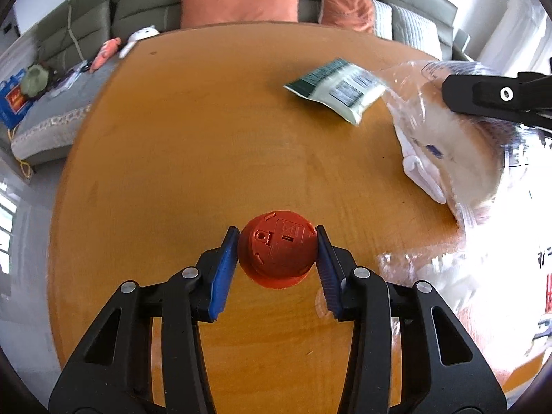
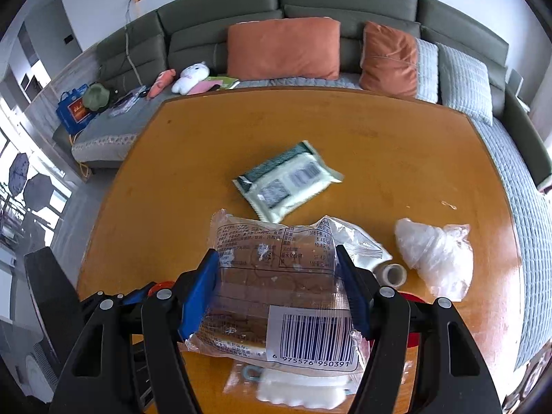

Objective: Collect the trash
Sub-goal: 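Carry the cap and bread bag over the black bin and open both tools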

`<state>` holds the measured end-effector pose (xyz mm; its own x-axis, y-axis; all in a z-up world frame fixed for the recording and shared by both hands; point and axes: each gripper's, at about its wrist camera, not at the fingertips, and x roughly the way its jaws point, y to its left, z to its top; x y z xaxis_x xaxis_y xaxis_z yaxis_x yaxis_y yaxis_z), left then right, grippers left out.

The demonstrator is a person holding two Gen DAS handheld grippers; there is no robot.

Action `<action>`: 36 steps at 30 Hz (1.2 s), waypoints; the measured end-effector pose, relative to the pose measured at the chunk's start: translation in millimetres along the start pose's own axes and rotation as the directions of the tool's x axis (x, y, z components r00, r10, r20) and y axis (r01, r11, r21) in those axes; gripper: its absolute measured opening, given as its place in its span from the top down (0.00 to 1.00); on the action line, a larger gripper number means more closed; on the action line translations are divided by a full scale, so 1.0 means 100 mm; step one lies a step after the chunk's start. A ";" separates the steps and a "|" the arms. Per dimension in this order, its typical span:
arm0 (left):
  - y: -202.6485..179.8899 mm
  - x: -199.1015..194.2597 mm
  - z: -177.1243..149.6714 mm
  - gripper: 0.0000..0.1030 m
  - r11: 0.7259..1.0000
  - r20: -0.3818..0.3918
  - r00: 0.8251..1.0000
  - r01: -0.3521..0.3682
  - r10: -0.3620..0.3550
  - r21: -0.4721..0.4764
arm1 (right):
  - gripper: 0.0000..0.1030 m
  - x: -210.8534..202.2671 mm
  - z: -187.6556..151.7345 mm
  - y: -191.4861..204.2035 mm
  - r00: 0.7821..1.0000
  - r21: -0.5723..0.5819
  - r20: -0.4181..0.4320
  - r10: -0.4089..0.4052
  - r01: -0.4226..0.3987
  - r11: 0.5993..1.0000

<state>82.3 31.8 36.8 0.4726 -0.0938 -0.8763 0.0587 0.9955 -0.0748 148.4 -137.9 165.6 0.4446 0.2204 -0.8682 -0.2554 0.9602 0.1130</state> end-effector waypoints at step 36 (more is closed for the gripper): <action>2.99 -1.08 -1.24 0.58 0.855 0.005 0.963 -0.238 0.271 -0.460 | 0.34 0.41 -0.14 3.86 0.947 -0.380 -0.142 0.289 -0.322 0.867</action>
<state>-59.9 341.2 50.4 0.4749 0.1791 -0.8616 -0.4673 0.8810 -0.0745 56.3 239.0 167.0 0.2253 0.4618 -0.8579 -0.6909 0.6966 0.1935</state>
